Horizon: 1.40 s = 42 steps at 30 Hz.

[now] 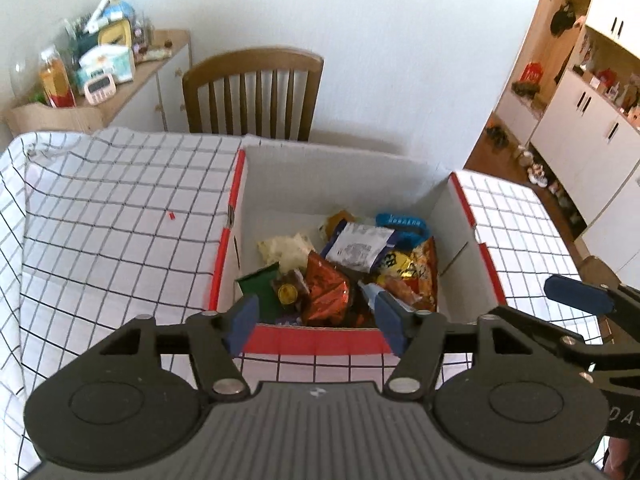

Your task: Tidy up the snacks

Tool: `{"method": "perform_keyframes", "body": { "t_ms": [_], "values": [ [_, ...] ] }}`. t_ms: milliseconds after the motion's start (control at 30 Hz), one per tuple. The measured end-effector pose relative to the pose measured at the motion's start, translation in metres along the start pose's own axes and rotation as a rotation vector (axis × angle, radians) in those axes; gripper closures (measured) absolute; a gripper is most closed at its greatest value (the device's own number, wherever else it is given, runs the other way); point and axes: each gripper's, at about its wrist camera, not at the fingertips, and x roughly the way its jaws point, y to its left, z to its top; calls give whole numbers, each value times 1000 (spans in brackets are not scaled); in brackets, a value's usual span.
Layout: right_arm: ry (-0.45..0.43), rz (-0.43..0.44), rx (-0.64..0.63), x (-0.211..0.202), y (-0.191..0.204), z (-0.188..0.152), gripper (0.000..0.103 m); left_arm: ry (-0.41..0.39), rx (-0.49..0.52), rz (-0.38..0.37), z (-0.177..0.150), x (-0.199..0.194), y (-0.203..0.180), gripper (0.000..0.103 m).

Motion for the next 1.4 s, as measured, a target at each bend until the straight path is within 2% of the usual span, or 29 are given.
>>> {"method": "perform_keyframes", "body": {
  "t_ms": [233, 333, 433, 533, 867, 1067, 1400],
  "values": [
    [-64, -2, -1, -28, 1, -6, 8, -58, 25, -5, -10, -25, -5, 39],
    [-93, 8, 3, -39, 0, -10, 2, -72, 33, -11, -15, -33, -6, 33],
    [-125, 14, -17, -49, 2, -13, 0, -86, 36, -20, -19, -40, -6, 31],
    [-143, 29, -35, -58, 4, -16, 0, -95, 43, -30, -24, -47, -6, 22],
    [-177, 44, -57, -78, 10, -31, 0, -115, 33, -18, -38, -61, -1, 15],
    [-191, 45, -24, -86, 8, -38, 0, -118, 28, -22, -49, -69, -2, 15],
    [-203, 18, -50, -94, 11, -46, 0, -149, 61, -8, -60, -88, -13, 14]
  ]
}}
